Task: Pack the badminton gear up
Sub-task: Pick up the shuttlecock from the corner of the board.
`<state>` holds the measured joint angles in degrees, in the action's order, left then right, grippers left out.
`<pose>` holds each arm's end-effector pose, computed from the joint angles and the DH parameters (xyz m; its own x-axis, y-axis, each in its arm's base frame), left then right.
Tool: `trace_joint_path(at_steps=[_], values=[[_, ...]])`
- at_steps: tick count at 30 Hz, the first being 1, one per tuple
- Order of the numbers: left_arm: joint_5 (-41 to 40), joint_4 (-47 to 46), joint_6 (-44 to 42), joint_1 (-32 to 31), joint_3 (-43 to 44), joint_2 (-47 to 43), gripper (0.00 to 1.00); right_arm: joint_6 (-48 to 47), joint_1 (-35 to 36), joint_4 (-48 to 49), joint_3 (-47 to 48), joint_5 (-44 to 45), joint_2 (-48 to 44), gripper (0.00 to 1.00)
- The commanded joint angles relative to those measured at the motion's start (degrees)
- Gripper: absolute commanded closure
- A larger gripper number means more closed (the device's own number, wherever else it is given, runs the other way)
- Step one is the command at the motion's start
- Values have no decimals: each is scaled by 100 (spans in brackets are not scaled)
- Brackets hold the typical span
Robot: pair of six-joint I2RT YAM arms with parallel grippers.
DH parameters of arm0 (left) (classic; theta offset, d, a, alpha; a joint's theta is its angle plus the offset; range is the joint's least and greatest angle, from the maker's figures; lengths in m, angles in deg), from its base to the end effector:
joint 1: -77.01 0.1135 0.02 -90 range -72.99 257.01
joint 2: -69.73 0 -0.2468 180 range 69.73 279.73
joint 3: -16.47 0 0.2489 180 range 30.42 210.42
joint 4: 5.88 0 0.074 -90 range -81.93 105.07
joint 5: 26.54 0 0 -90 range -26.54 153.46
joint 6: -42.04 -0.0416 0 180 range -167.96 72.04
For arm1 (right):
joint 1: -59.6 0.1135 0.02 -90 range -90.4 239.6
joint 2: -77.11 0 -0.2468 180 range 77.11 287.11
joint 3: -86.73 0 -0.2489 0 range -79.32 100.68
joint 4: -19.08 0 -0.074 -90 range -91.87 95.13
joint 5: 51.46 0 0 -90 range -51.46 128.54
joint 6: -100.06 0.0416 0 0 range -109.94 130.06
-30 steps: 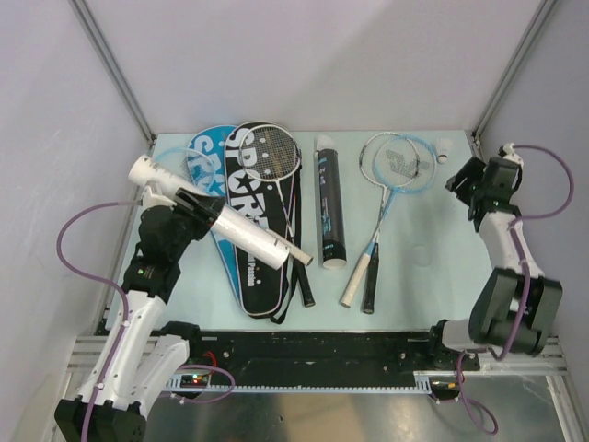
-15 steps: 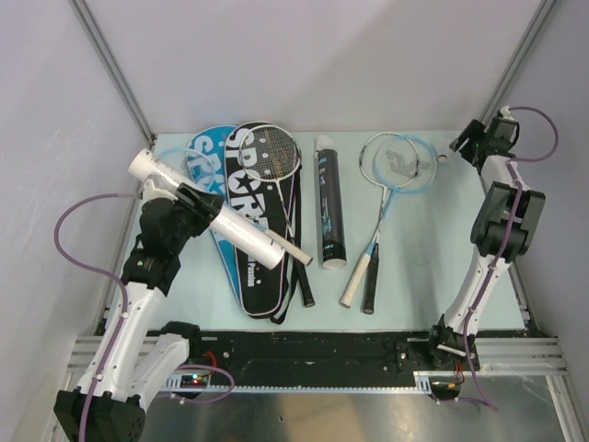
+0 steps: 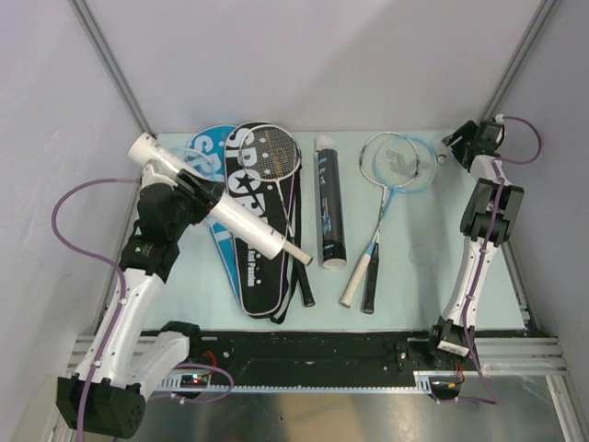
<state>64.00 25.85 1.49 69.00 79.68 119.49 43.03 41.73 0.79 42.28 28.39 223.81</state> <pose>0.2103 -0.0300 0.3235 -0.3145 -0.7230 -0.6151 -0.1397 0.6761 -0.7234 0.5453 -0.1681 0.1444 -0.3076 0.6620 -0.6835 0.3854 0.7434 0.5466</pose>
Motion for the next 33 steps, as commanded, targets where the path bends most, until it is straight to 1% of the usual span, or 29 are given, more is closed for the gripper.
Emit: trace_joint_path(at_steps=[1, 6, 10, 21, 26, 33], values=[[120, -240, -79, 23, 331, 37, 48, 561, 96, 369, 397, -36, 143, 25], [137, -240, -41, 51, 322, 43, 48, 879, 99, 468, 413, -13, 222, 26], [174, -246, 51, 76, 274, 38, 48, 998, 122, 509, 336, -35, 226, 28], [175, -246, 75, 109, 209, -44, 48, 905, 126, 461, 289, 232, 125, 40], [185, -241, 73, 122, 207, -64, 48, 870, 126, 259, 296, 245, 111, 45], [222, -247, 77, 122, 189, -130, 48, 544, 114, 260, 105, 267, -123, 52]])
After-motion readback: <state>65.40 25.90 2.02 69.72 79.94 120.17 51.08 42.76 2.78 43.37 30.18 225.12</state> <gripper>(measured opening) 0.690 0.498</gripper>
